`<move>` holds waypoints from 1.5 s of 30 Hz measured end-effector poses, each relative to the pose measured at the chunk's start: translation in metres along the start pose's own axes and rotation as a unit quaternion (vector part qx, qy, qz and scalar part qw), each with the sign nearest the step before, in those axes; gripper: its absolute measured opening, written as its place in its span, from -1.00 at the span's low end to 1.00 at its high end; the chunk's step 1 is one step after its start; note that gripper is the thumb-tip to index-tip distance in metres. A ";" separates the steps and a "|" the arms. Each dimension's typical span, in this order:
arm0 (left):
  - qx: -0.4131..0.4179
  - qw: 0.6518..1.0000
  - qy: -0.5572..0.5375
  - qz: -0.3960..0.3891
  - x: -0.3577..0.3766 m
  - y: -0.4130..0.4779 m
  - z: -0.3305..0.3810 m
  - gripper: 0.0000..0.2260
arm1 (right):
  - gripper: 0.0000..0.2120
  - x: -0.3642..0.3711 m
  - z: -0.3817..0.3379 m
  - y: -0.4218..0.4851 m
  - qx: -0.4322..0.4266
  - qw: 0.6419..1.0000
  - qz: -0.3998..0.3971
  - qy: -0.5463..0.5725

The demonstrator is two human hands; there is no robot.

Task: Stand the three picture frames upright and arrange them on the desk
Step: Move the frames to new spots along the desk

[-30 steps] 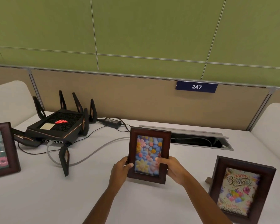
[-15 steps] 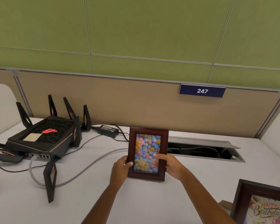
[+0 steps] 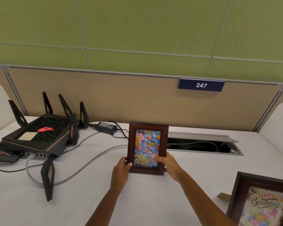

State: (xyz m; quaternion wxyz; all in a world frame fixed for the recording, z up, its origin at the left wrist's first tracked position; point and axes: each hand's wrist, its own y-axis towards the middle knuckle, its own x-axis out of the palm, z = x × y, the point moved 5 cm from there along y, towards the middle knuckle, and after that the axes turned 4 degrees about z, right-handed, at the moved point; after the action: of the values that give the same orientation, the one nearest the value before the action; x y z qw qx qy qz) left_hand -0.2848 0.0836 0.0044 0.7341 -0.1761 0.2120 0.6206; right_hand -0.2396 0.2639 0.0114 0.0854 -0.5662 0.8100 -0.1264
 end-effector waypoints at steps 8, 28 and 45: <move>-0.006 0.996 0.068 0.053 0.013 -0.048 -0.020 -0.46 | -0.30 -0.008 0.041 -0.043 -0.034 0.986 0.104 -0.122; 0.116 0.942 0.312 -0.047 0.012 -0.136 -0.008 -0.04 | -0.55 -0.004 0.083 -0.154 -0.114 0.824 0.122 -0.541; 0.123 0.988 0.062 -0.063 0.105 -0.182 0.116 -0.54 | -0.71 -0.118 -0.095 -0.261 -0.418 0.747 0.264 -0.444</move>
State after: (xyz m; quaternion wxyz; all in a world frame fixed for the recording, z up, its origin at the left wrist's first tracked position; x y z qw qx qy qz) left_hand -0.0800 0.2020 0.0463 0.7729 -0.1355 0.3207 0.5304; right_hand 0.0081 0.2995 0.1803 0.2201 -0.3012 0.7696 0.5182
